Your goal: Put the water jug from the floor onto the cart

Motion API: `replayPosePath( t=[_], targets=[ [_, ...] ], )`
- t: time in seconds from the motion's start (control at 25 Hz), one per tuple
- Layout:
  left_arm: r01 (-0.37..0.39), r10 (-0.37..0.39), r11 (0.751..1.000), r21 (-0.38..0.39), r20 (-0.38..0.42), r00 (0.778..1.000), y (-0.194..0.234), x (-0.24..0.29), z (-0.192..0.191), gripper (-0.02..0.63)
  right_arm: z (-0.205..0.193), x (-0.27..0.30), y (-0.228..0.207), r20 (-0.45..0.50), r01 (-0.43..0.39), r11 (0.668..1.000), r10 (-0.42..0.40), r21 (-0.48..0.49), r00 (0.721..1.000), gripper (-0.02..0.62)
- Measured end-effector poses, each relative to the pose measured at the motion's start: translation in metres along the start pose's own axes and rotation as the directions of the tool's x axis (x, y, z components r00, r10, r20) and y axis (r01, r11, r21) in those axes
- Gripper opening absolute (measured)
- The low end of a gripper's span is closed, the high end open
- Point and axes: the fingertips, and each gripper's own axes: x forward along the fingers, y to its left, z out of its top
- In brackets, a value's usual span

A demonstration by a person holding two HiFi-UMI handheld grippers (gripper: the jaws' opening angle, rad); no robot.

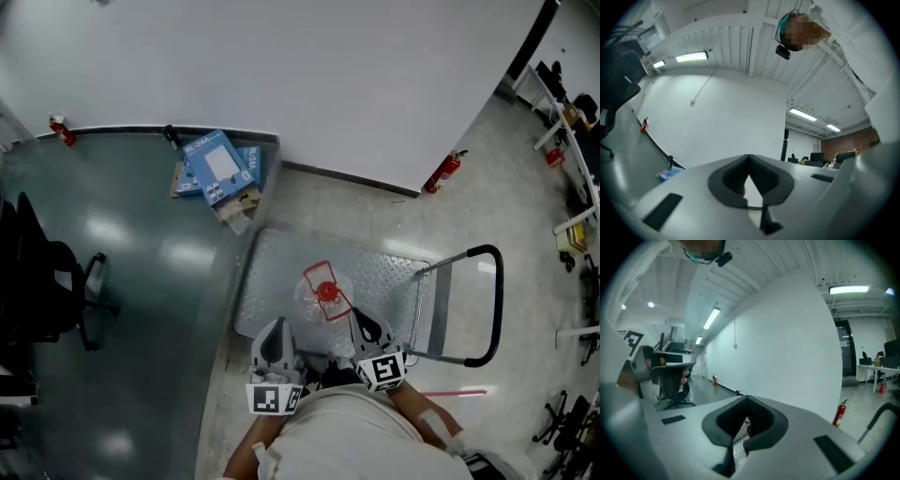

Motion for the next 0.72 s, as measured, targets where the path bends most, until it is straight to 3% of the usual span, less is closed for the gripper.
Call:
replayPosePath(
  t=[0.2,0.72],
  targets=[
    [0.032,-0.033,0.999,-0.007,-0.024,0.999,-0.012,-0.004,-0.005,0.003,-0.002,-0.018,0.008,0.010,-0.004,0.999,0.003,0.042,1.000,0.011],
    [0.026,-0.026,1.000,-0.007,-0.007,1.000,-0.012,-0.012,0.000,0.003,0.006,-0.024,0.010,0.035,-0.018,1.000,0.017,0.024,0.999,0.012]
  ],
)
